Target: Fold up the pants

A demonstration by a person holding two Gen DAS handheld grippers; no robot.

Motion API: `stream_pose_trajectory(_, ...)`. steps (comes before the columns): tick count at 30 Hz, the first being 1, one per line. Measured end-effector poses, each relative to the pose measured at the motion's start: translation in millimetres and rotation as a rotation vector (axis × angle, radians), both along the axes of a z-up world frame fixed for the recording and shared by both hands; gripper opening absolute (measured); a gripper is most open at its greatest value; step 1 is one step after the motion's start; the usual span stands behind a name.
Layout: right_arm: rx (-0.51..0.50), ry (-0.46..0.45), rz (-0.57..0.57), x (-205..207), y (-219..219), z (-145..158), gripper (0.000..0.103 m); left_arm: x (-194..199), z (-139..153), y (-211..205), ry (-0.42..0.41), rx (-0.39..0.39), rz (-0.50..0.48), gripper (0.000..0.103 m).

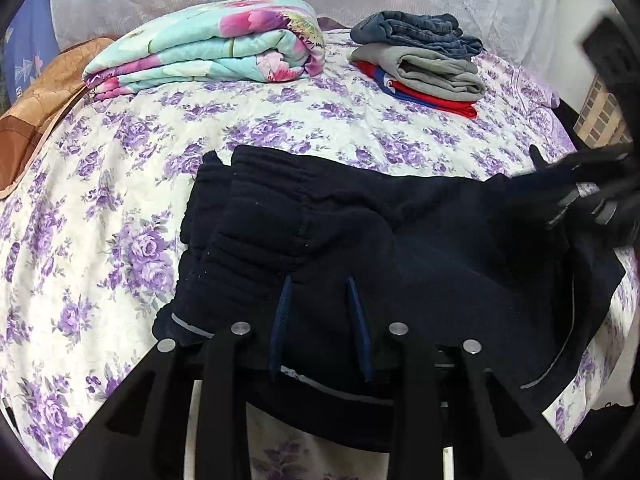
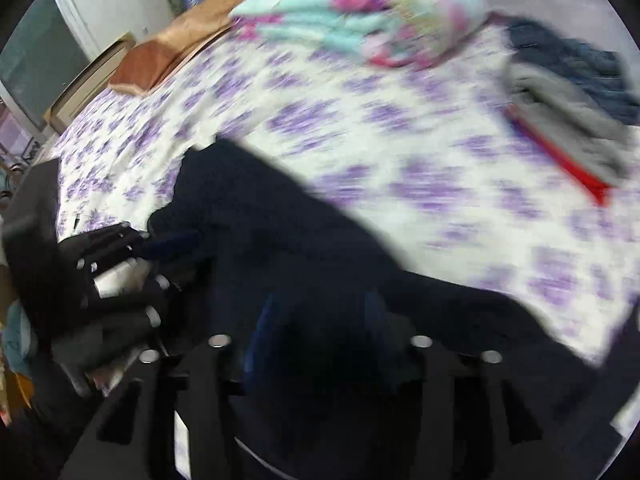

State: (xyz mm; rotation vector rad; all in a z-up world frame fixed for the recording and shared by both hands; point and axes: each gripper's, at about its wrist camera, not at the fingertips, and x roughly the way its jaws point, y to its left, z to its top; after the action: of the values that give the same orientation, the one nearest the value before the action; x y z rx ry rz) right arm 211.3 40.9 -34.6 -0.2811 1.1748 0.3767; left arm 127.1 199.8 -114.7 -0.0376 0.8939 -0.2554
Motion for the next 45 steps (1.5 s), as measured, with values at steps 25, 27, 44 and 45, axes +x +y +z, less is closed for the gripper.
stream_pose_trajectory(25, -0.148, 0.259, -0.995, 126, -306, -62, 0.006, -4, -5, 17, -0.027, -0.138, -0.024, 0.030)
stream_pose_trajectory(27, -0.111, 0.190, -0.971, 111, -308, -40, 0.006, -4, -5, 16, -0.028, -0.137, -0.024, 0.030)
stream_pose_trajectory(44, 0.325, -0.086, -1.018, -183, -424, 26, 0.006, -5, -4, 17, -0.032, -0.148, -0.024, 0.030)
stream_pose_trajectory(45, 0.353, -0.048, -1.042, -193, -433, 2, 0.006, -7, -4, 17, -0.032, -0.151, -0.024, 0.030)
